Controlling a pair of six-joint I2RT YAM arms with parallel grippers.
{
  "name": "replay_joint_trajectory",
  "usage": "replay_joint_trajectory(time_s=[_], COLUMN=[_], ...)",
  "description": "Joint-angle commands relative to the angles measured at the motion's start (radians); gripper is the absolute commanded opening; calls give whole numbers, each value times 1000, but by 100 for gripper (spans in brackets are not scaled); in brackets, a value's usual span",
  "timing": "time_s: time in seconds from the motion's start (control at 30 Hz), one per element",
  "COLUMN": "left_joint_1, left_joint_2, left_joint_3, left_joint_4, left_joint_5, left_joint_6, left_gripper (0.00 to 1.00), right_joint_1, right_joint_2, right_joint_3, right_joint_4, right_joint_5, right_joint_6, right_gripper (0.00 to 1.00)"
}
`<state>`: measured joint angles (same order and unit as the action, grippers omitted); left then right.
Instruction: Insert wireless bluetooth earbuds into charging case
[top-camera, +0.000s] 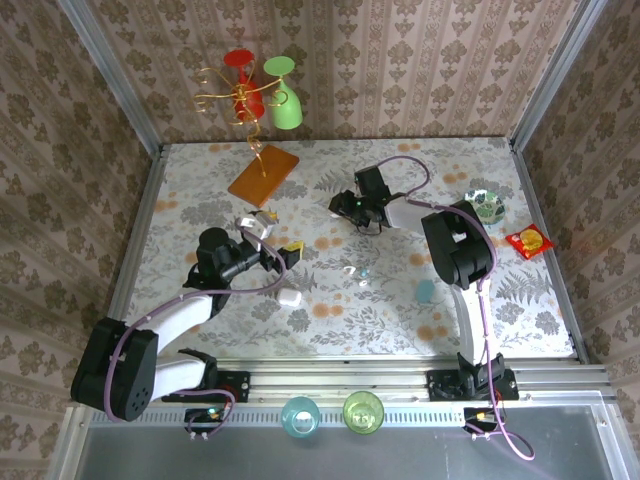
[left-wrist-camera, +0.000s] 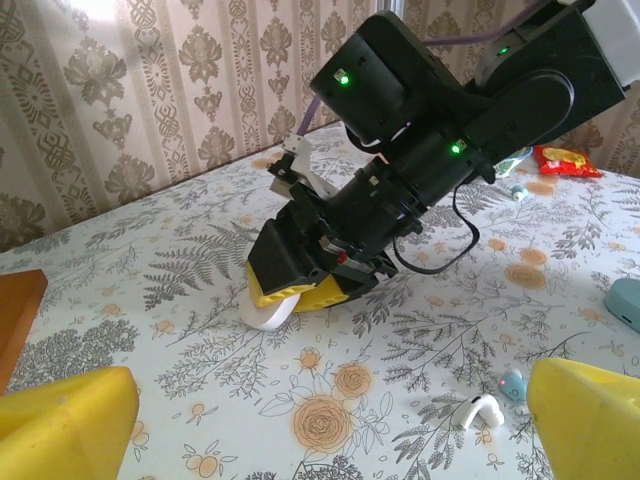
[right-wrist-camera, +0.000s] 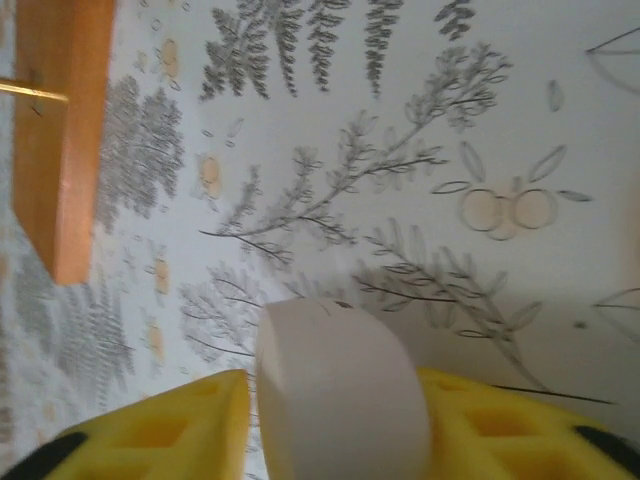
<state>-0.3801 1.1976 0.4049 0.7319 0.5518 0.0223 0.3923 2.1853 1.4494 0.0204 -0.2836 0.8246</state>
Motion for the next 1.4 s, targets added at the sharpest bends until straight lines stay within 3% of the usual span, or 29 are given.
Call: replay_joint_trajectory(time_s=[0.0, 0.07, 0.33, 0.5, 0.63, 0.8, 0.97, 1.37], left_joint_1=[-8, -8, 18, 91, 142, 180, 195, 201], left_joint_2=[-7, -22, -48, -34, -47, -98, -143, -164], left_joint_3=[-13, -17, 14, 31, 44, 22, 23, 22], left_joint_4=[-11, -26, -166, -205, -265, -302, -357, -394], left_joint_5=[-43, -91, -256, -220, -218, -256, -261, -275], left_joint_6=[-52, -84, -235, -377, -461, -505, -497, -482], left_gripper=[100, 100, 100, 100, 100, 100, 100, 100], right_joint_1=[-19, -24, -10, 90, 218, 362, 450, 509], right_joint_2=[-96, -150, -414, -573, -626, -582, -472, -290], right_joint_3=[-48, -90, -362, -529, -632, -652, -592, -473], right_joint_4=[-53, -63, 18, 109, 201, 260, 249, 189], right_joint_5=[65, 82, 53, 46, -46, -110, -53, -3], right_joint_6=[-74, -111, -346, -594, -883, -1115, -1229, -1302], right_gripper=[57, 64, 74, 79, 82, 79, 81, 81])
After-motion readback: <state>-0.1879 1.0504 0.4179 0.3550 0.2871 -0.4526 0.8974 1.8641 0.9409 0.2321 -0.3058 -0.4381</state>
